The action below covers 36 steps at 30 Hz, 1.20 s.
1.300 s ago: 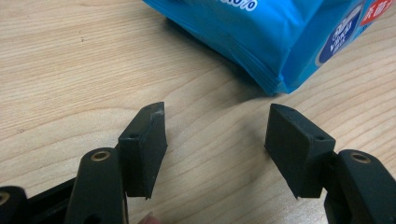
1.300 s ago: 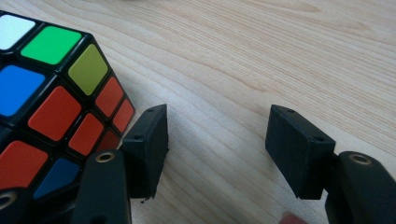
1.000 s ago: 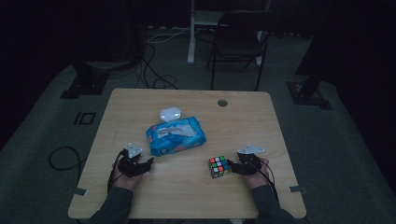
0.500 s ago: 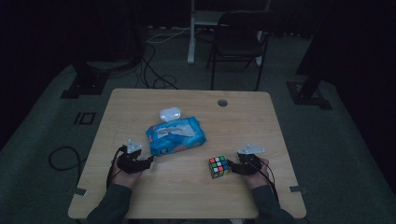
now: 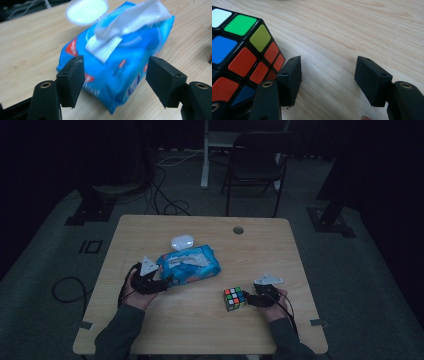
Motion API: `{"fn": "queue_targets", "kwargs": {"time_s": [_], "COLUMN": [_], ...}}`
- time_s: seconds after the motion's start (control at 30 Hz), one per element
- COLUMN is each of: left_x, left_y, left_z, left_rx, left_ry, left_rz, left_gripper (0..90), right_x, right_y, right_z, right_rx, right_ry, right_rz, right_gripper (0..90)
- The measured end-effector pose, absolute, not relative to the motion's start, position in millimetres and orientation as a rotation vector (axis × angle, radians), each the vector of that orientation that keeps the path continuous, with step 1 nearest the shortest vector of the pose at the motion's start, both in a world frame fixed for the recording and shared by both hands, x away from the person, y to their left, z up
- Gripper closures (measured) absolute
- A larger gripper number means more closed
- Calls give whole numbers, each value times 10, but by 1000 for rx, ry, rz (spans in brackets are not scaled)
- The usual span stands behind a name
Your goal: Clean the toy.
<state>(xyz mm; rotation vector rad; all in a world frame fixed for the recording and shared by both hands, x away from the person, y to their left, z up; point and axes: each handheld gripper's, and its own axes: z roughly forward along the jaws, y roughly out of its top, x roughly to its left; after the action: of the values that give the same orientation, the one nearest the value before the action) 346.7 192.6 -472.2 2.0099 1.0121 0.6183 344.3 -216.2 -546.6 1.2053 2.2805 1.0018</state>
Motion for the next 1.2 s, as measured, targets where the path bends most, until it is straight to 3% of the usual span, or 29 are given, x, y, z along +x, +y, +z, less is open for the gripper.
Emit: {"fn": "queue_targets", "kwargs": {"time_s": [0.43, 0.9, 1.03, 1.2], "left_x": [3720, 3999, 4033, 4050], "left_y": [1648, 1380, 1364, 1370], "left_z": [-4519, -4563, -4603, -4602], "left_rx": [2033, 2106, 2125, 2132], "left_ry": [935, 916, 958, 980], "left_rz": [667, 640, 648, 630], "left_gripper": [309, 405, 500, 728], "right_x": [3432, 3435, 3436, 3437], "right_y": [-2155, -2144, -2145, -2145], "right_z": [-5464, -5466, -5466, -5465], "right_rx": [1201, 1185, 1182, 1180], "right_ry": [2288, 2297, 2300, 2301], "right_rz": [1005, 1011, 1011, 1011], "right_gripper": [386, 386, 386, 387]}}
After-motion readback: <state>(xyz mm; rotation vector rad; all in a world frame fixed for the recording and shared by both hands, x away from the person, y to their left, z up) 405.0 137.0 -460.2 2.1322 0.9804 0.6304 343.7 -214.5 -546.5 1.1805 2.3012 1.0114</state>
